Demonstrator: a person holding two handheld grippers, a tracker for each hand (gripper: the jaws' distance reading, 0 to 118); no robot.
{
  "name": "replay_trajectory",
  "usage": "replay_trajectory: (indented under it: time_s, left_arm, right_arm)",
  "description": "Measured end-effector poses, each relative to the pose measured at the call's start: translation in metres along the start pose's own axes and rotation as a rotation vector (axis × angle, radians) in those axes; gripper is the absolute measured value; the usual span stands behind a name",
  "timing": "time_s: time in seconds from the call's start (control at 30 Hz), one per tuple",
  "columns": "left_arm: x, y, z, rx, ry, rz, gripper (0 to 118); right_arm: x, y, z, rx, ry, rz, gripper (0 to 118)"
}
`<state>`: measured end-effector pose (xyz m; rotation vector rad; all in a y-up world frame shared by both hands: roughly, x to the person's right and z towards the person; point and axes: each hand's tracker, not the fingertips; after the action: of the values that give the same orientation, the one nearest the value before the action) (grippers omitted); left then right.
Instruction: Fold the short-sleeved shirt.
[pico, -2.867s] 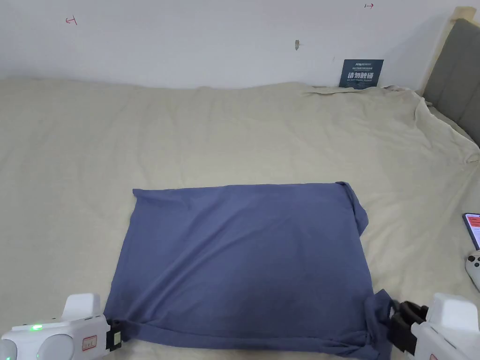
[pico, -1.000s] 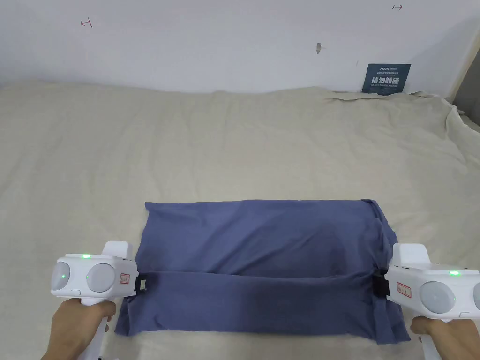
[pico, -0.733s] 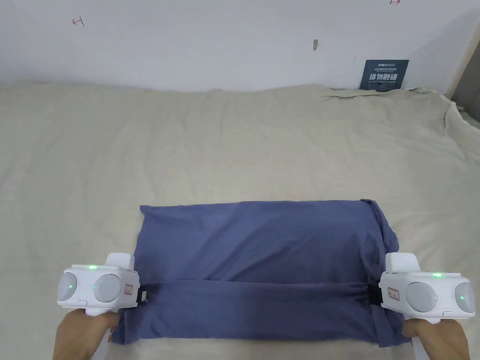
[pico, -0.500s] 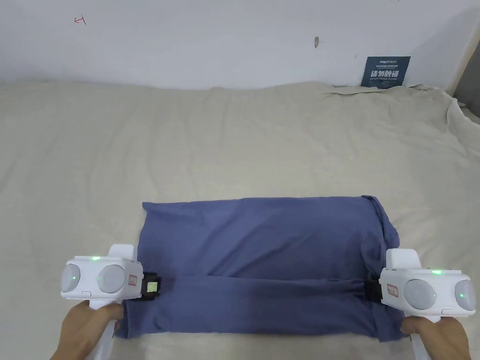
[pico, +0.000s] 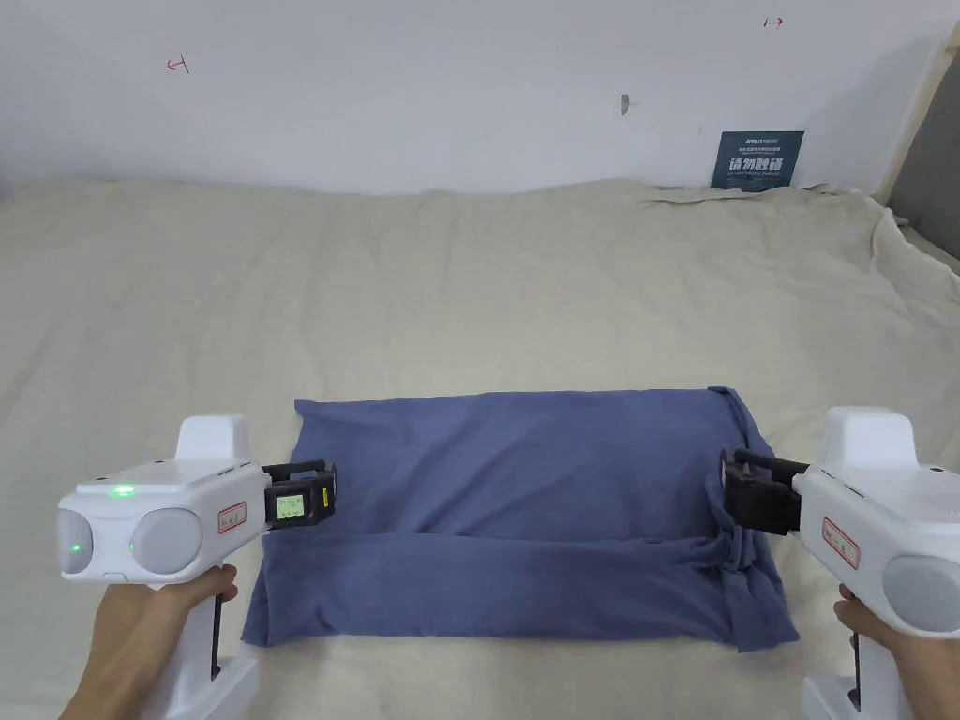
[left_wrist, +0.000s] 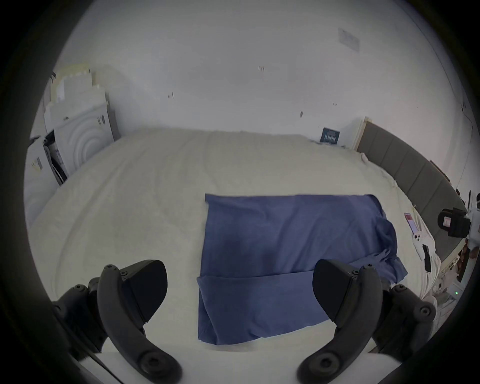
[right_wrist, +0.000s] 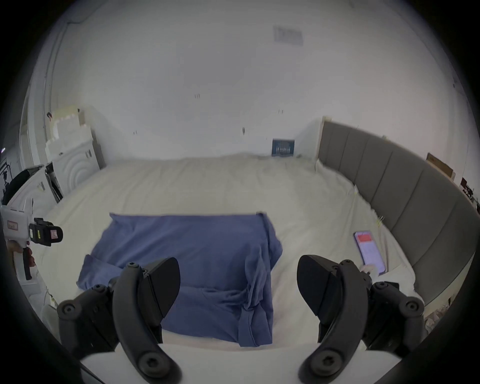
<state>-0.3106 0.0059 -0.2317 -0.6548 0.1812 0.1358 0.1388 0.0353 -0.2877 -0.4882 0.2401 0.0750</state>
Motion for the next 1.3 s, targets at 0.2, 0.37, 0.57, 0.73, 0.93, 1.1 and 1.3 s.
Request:
replay_trajectory:
  time_s: [0.2, 0.37, 0.57, 0.73, 0.93, 1.1, 1.3]
  left_arm:
    - [0.012, -0.025, 0.034, 0.184, 0.074, -0.068, 93]
    - [0.017, -0.043, 0.048, 0.255, 0.082, -0.051, 27]
    - [0.015, -0.053, 0.057, 0.289, 0.058, -0.006, 0]
    - [0.016, -0.052, 0.053, 0.269, 0.064, -0.015, 0]
    - [0.003, -0.046, 0.021, 0.038, 0.043, 0.014, 0]
    - [-0.016, -0.050, -0.025, -0.213, 0.044, 0.033, 0]
    - [-0.034, -0.066, -0.064, -0.379, 0.065, 0.115, 66]
  right_arm:
    - [-0.002, -0.015, 0.026, 0.120, -0.030, 0.019, 93]
    - [-0.011, -0.026, 0.038, 0.154, -0.046, 0.035, 20]
    - [-0.016, -0.031, 0.044, 0.190, -0.056, 0.043, 1]
    - [-0.015, -0.031, 0.041, 0.178, -0.049, 0.032, 1]
    - [-0.013, -0.032, 0.035, 0.156, -0.037, 0.017, 1]
    - [-0.015, -0.033, 0.032, 0.133, -0.035, 0.015, 2]
    - [-0.011, -0.038, 0.025, 0.101, -0.040, -0.001, 1]
